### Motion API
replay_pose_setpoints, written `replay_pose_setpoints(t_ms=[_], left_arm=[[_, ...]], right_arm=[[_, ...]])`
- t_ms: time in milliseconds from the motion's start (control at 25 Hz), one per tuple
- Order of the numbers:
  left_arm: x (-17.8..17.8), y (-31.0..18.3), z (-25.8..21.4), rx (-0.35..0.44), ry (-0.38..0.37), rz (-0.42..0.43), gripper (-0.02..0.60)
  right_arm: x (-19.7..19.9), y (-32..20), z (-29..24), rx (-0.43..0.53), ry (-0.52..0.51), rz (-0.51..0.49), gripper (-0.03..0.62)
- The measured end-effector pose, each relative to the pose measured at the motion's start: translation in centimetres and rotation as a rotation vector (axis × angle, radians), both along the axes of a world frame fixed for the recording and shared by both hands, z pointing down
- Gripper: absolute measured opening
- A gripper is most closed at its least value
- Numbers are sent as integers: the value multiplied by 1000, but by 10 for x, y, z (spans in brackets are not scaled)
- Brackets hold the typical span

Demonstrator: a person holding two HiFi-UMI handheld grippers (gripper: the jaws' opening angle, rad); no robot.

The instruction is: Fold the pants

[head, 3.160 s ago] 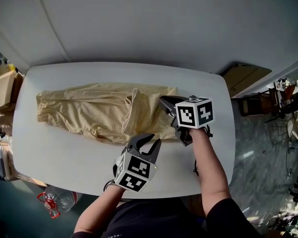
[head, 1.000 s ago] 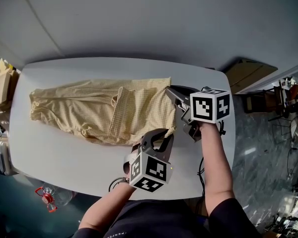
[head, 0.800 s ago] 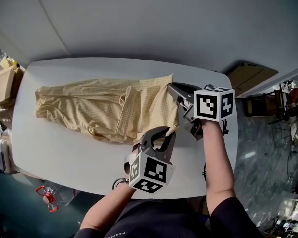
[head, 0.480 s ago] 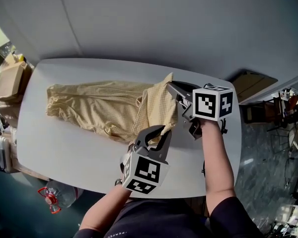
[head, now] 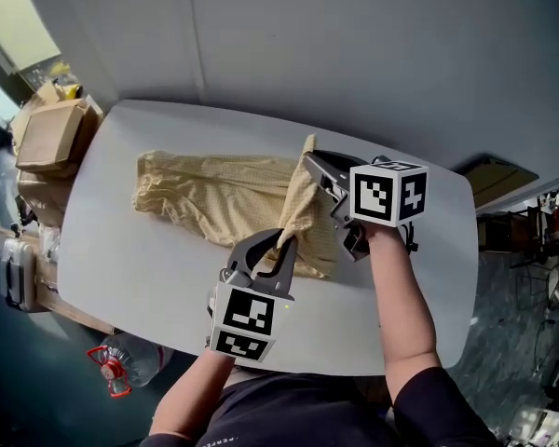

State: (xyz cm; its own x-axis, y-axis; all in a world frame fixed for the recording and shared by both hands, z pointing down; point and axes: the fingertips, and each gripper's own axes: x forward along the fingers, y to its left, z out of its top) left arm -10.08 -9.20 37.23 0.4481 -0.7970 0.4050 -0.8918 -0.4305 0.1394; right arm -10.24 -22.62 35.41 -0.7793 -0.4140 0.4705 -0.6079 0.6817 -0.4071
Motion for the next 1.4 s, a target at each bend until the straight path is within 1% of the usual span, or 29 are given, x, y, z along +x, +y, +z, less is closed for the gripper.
replay_pose_setpoints(t_ms=[240, 400, 480, 600, 760, 1200, 1280, 1320, 1400], left_arm=[[-66, 4, 21, -50, -18, -84, 51], [-93, 7, 41, -88, -43, -108, 54], [-103, 9, 52, -110, -43, -117, 54], [-113, 11, 65, -146, -26, -124, 54], [-124, 14, 80, -178, -24, -130, 58], [-137, 17, 102, -224, 17, -107, 69], [-139, 17, 104, -234, 31, -104, 77], [-141, 17, 105, -241, 35, -105, 84], [-146, 18, 107, -251, 36, -109, 108]], right_arm=[[-65, 4, 24, -31, 10, -52, 20], [-93, 8, 49, -54, 30, -69, 20], [-103, 10, 60, -71, 34, -80, 21], [-114, 13, 75, -94, 46, -94, 23], [-125, 16, 90, -107, 70, -102, 25], [-138, 19, 111, -62, 180, -85, 32], [-138, 19, 111, -65, 186, -73, 50], [-138, 20, 111, -70, 185, -69, 68], [-139, 22, 107, -77, 174, -69, 94]])
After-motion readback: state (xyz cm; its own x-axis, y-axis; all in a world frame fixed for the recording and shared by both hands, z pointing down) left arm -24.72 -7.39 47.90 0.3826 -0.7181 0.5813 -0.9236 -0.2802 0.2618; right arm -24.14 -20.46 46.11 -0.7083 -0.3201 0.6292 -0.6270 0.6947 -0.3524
